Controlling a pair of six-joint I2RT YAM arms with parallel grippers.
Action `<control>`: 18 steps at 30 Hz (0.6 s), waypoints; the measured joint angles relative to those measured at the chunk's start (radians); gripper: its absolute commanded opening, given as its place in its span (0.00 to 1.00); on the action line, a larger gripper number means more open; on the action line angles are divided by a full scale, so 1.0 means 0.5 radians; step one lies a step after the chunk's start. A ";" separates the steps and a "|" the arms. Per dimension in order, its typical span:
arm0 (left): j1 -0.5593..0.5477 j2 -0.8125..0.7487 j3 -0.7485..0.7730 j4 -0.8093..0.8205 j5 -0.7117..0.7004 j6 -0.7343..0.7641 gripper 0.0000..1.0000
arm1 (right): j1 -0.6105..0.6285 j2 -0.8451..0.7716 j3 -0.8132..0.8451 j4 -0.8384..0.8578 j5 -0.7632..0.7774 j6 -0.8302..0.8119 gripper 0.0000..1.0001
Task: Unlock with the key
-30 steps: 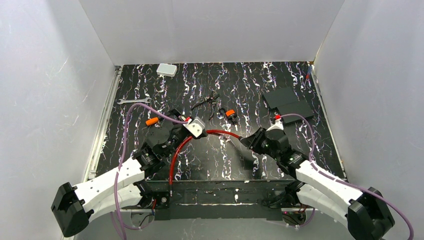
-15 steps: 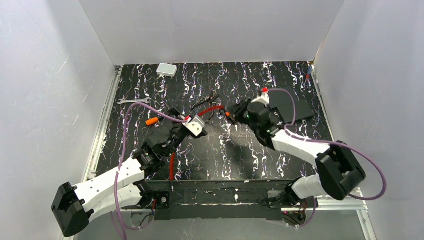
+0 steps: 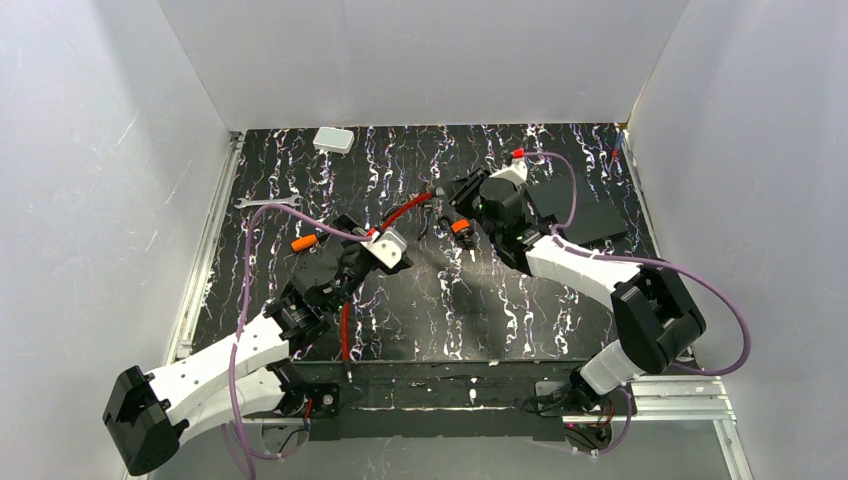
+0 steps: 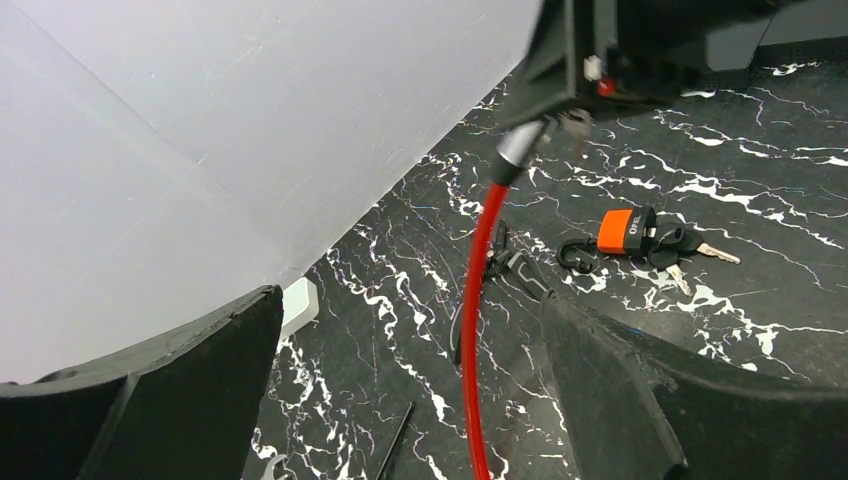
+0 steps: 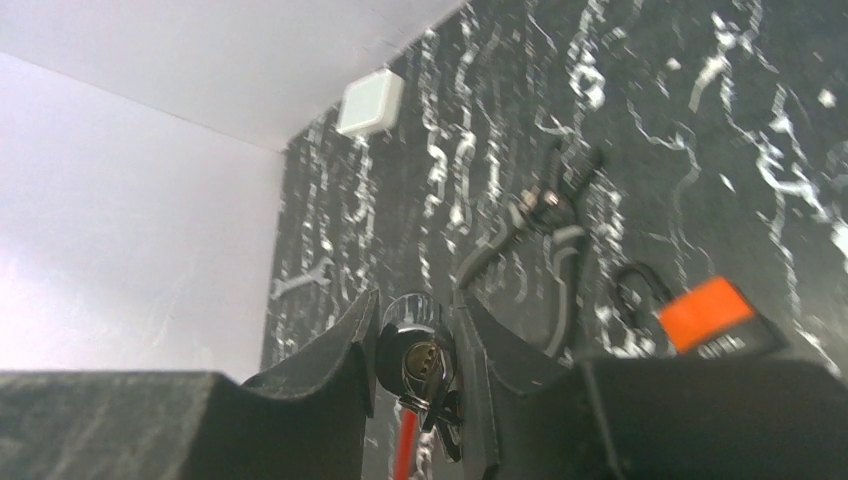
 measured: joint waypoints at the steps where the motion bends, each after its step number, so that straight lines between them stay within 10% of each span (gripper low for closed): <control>1: 0.002 0.000 0.001 0.000 0.000 -0.002 0.99 | 0.007 -0.010 -0.043 0.002 0.002 0.004 0.01; 18: 0.004 0.004 0.014 -0.002 0.000 -0.031 0.99 | 0.356 -0.616 -1.114 -0.040 0.214 0.279 0.13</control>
